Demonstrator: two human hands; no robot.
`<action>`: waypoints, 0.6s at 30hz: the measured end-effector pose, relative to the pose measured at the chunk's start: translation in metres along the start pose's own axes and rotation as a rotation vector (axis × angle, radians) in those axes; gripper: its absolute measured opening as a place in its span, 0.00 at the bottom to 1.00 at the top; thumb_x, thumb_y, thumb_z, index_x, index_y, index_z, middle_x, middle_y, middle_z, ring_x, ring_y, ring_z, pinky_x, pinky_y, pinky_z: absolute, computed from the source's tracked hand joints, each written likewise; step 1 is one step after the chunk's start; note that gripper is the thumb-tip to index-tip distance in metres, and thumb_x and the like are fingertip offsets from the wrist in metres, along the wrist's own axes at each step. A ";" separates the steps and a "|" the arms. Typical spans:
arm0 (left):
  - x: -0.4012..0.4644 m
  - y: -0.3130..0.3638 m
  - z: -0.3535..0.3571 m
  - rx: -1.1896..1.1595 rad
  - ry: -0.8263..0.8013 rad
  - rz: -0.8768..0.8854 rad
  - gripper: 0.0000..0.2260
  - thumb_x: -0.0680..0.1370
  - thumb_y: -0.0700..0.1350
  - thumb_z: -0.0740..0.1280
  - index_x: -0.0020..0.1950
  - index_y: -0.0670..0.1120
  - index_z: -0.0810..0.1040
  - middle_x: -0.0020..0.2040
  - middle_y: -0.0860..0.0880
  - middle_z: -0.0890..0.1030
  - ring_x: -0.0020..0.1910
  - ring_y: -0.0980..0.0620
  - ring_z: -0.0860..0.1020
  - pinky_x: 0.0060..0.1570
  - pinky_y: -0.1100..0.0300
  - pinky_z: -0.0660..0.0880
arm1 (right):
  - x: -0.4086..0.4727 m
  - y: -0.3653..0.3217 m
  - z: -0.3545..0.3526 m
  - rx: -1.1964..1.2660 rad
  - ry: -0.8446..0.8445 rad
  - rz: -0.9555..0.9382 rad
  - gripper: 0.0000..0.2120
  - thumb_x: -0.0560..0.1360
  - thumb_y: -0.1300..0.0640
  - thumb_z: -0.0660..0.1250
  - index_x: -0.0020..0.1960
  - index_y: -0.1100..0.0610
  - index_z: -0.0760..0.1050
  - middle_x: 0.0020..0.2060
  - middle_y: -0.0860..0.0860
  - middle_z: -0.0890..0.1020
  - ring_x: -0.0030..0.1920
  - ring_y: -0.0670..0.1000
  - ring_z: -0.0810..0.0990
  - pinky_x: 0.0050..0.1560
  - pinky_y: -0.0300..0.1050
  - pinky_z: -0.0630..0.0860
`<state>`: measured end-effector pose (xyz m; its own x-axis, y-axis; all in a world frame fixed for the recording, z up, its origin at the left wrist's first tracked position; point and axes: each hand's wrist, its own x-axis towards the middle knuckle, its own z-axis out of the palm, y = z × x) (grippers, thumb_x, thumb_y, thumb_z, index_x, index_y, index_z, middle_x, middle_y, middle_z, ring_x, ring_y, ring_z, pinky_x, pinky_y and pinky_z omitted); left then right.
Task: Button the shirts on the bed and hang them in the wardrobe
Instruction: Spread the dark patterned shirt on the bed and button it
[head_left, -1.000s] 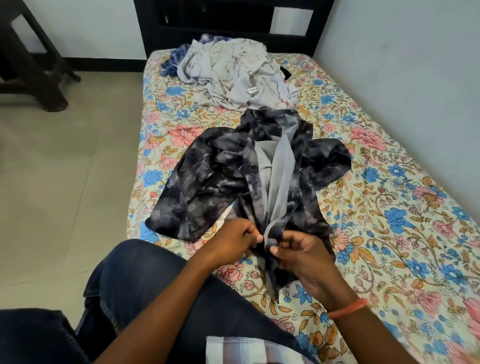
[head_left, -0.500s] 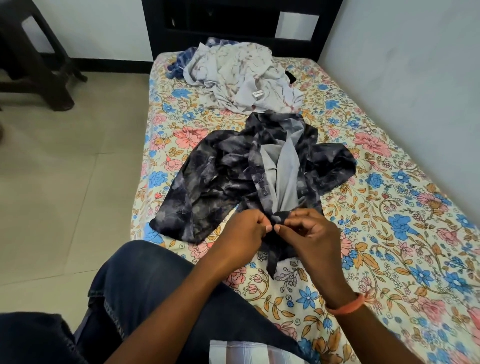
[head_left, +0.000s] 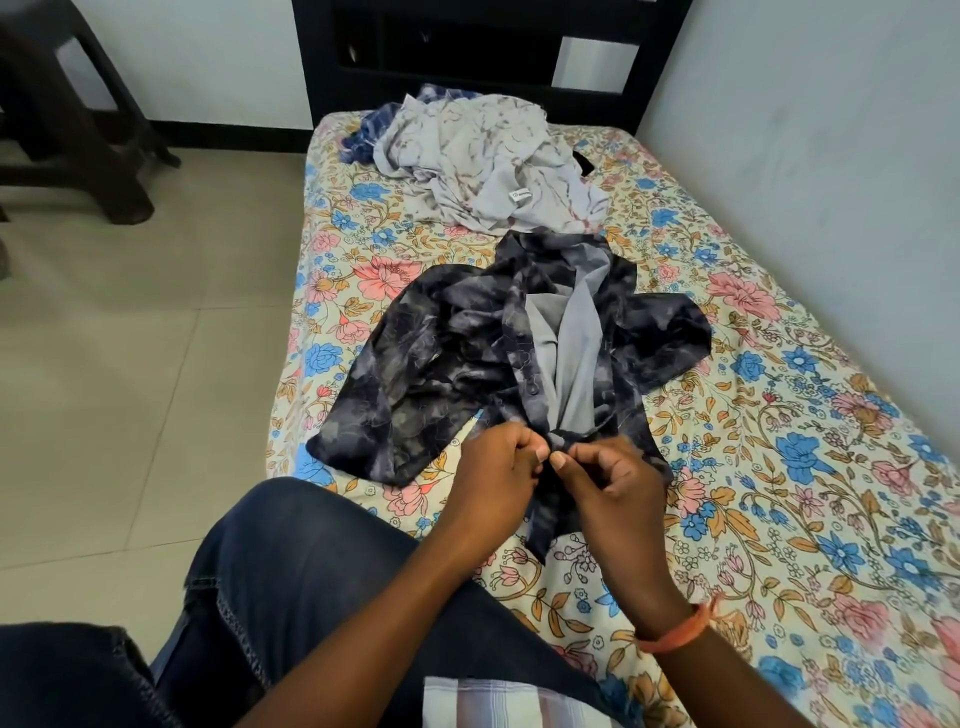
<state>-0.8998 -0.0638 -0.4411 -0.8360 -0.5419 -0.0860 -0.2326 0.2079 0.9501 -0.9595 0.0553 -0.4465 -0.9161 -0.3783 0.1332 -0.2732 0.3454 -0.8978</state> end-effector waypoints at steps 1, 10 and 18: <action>-0.002 0.000 0.002 0.019 0.020 -0.007 0.09 0.80 0.40 0.63 0.42 0.46 0.79 0.38 0.53 0.80 0.39 0.55 0.80 0.41 0.60 0.78 | -0.002 0.001 0.001 -0.005 0.003 0.000 0.00 0.73 0.60 0.74 0.43 0.56 0.84 0.41 0.49 0.82 0.43 0.46 0.81 0.45 0.43 0.78; -0.006 -0.008 0.006 0.092 0.064 0.005 0.09 0.81 0.40 0.63 0.43 0.49 0.78 0.39 0.57 0.79 0.39 0.61 0.76 0.39 0.66 0.72 | -0.010 0.006 0.008 0.470 -0.026 0.372 0.07 0.75 0.67 0.69 0.44 0.60 0.84 0.43 0.58 0.86 0.47 0.57 0.85 0.53 0.53 0.81; 0.000 -0.022 0.004 0.075 -0.023 0.066 0.07 0.79 0.40 0.66 0.44 0.47 0.82 0.40 0.55 0.83 0.41 0.61 0.80 0.41 0.69 0.75 | -0.007 0.013 0.002 0.651 -0.104 0.444 0.03 0.70 0.71 0.73 0.43 0.69 0.81 0.38 0.64 0.84 0.41 0.59 0.85 0.43 0.46 0.83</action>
<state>-0.8965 -0.0651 -0.4633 -0.8617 -0.5064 -0.0313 -0.2123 0.3038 0.9288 -0.9559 0.0610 -0.4594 -0.8585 -0.4120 -0.3054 0.3667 -0.0769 -0.9272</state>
